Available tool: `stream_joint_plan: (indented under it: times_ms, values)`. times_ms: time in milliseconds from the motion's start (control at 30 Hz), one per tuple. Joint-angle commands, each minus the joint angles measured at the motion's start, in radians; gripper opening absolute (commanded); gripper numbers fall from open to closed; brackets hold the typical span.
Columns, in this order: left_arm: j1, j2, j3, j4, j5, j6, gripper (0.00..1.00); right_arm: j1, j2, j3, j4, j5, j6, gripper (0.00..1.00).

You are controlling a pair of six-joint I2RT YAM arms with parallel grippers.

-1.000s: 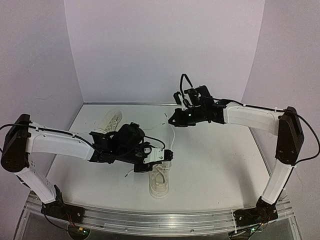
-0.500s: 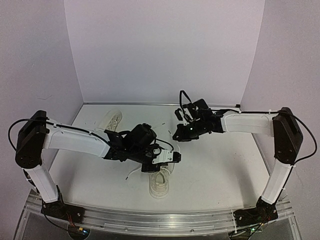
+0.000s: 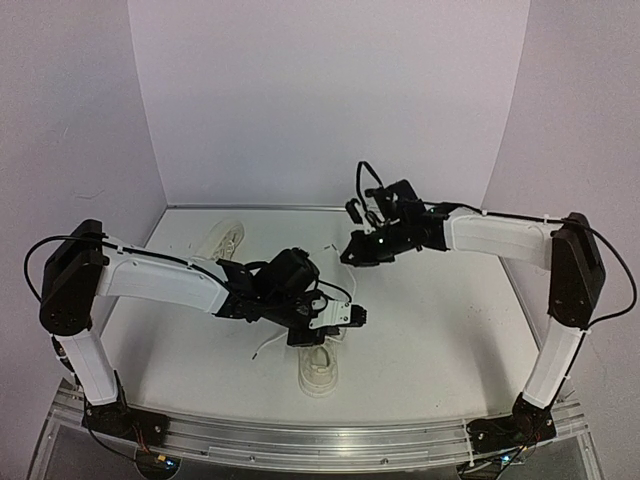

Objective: Tie the shoes

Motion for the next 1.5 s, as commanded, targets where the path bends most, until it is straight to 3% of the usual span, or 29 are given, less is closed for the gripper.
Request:
stream_joint_plan:
  times_ms: [0, 233, 700, 867, 1200, 1367, 1467]
  values:
    - [-0.011, -0.030, 0.021, 0.017, 0.022, 0.039, 0.00, 0.014, 0.094, 0.275, -0.027, -0.109, -0.035, 0.00]
    - [-0.033, -0.018, 0.033, -0.003, -0.006, 0.087, 0.00, 0.128, 0.237, 0.532, -0.117, -0.131, -0.053, 0.00]
    - [-0.075, 0.022, 0.058, -0.041, -0.064, 0.124, 0.00, 0.295, 0.395, 0.765, -0.249, -0.229, -0.069, 0.02]
    - [-0.083, 0.024, 0.051, -0.044, -0.072, 0.133, 0.00, 0.308, 0.399, 0.754, -0.276, -0.275, -0.069, 0.10]
    - [-0.085, 0.027, 0.060, -0.052, -0.078, 0.115, 0.00, 0.303, 0.321, 0.719, -0.284, -0.244, -0.106, 0.39]
    - [-0.076, 0.006, 0.057, -0.040, -0.033, 0.052, 0.00, 0.242, 0.128, 0.616, -0.268, -0.122, -0.166, 0.59]
    - [-0.046, 0.001, 0.075, -0.056, 0.030, -0.008, 0.00, 0.200, -0.025, 0.486, -0.234, -0.053, -0.181, 0.64]
